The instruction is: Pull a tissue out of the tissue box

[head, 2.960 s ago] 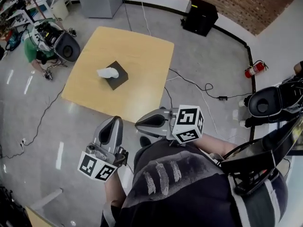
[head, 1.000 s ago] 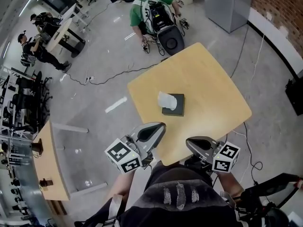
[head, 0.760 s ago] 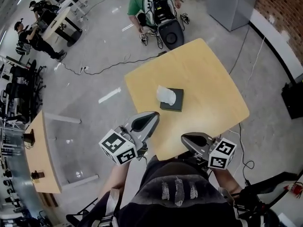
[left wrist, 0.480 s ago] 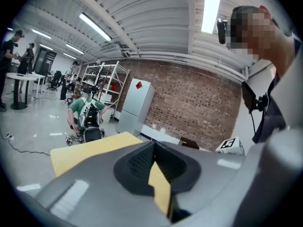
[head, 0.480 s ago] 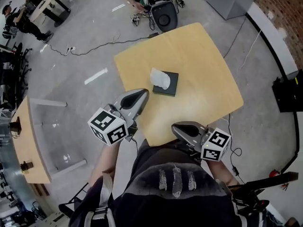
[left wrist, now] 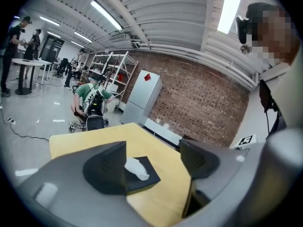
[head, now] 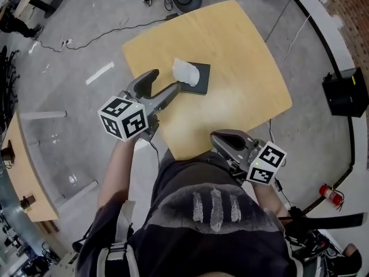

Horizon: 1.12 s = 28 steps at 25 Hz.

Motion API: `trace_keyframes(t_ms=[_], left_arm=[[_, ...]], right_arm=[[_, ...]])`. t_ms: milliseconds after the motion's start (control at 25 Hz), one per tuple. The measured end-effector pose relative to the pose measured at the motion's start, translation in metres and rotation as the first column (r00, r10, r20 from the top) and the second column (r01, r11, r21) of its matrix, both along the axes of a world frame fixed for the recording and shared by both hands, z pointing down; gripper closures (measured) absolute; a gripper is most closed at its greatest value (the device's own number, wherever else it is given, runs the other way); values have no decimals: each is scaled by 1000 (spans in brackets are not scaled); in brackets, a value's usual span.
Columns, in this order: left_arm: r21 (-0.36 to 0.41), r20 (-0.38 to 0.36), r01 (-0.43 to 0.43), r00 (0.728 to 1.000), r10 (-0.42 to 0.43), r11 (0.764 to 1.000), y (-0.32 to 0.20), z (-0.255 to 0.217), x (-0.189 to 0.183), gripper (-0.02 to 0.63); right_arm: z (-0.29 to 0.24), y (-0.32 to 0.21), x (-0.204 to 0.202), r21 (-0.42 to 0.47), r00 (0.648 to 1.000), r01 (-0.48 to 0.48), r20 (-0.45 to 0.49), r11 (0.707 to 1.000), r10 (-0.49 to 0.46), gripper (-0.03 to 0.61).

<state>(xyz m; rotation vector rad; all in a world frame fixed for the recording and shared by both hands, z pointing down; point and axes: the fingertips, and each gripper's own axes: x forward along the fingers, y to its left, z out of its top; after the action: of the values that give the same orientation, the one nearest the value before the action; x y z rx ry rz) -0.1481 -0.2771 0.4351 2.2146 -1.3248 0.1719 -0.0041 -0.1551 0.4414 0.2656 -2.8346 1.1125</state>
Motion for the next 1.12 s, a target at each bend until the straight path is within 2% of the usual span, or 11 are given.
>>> trace_keyframes(t_ms=[160,400,720,1120], left_arm=[[-28,7,11,1000,-11,1000,-11,11,-1,212],[-98,23,14,1000,-12,995,-30,38,-4,162],[-222,35,-20,999,28,975,-57,87,-1,150],[-294,-4,-24,1000,25,955,-69,120,3,157]], right_arm=[[-1,-1,-3,11,1000,3,-5,1000,-3,580],[0,-3,-3,-11,1000,-15,-3,1000,15,580],[2,-6,0,-21,999,-35,-1,999,35,580],[5,-7,6,-44,998,-66,7,997,67,580]])
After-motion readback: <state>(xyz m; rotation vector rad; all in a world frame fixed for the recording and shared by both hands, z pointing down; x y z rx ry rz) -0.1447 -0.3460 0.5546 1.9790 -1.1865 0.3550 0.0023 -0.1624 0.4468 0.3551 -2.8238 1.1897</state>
